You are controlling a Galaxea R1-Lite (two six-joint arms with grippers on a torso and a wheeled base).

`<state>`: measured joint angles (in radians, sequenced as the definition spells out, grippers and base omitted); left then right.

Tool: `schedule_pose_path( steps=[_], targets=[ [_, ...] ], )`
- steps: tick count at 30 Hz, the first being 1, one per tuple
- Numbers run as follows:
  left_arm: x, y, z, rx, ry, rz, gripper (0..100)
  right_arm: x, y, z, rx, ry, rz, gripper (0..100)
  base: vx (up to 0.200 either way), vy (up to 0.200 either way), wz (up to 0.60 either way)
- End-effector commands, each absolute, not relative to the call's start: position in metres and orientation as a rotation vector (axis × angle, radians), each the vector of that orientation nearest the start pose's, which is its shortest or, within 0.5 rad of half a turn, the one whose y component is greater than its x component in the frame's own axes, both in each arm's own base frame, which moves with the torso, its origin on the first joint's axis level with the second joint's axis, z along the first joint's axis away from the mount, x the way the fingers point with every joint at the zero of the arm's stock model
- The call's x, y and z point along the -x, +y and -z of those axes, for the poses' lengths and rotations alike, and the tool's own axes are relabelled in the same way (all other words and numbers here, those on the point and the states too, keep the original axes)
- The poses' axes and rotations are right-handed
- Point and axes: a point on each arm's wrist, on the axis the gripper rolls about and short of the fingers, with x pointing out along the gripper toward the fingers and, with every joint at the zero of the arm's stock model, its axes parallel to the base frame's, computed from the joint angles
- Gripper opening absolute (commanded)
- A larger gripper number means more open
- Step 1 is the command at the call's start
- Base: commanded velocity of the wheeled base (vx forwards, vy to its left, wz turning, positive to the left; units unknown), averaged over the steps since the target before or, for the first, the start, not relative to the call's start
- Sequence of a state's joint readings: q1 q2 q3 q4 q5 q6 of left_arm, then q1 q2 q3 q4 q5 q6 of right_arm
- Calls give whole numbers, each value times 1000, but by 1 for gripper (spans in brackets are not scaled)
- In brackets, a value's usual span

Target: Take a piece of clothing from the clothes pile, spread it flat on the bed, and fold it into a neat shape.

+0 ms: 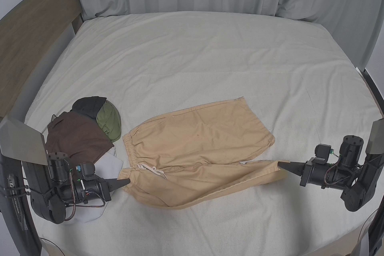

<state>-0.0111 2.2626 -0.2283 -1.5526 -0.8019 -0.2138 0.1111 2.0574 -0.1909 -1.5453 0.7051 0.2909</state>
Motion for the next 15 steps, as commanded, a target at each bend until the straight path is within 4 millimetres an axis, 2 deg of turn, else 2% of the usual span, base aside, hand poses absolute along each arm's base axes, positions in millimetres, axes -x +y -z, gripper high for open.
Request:
schedule_pose_path(
  steps=[1,15],
  targets=[
    [-267,-19,1,385,529,748,0,-256,43,-53,-367,390,-765,0,0,0,0],
    [-268,-19,0,381,519,747,0,-273,43,-65,-362,314,-768,0,0,0,0]
  ],
)
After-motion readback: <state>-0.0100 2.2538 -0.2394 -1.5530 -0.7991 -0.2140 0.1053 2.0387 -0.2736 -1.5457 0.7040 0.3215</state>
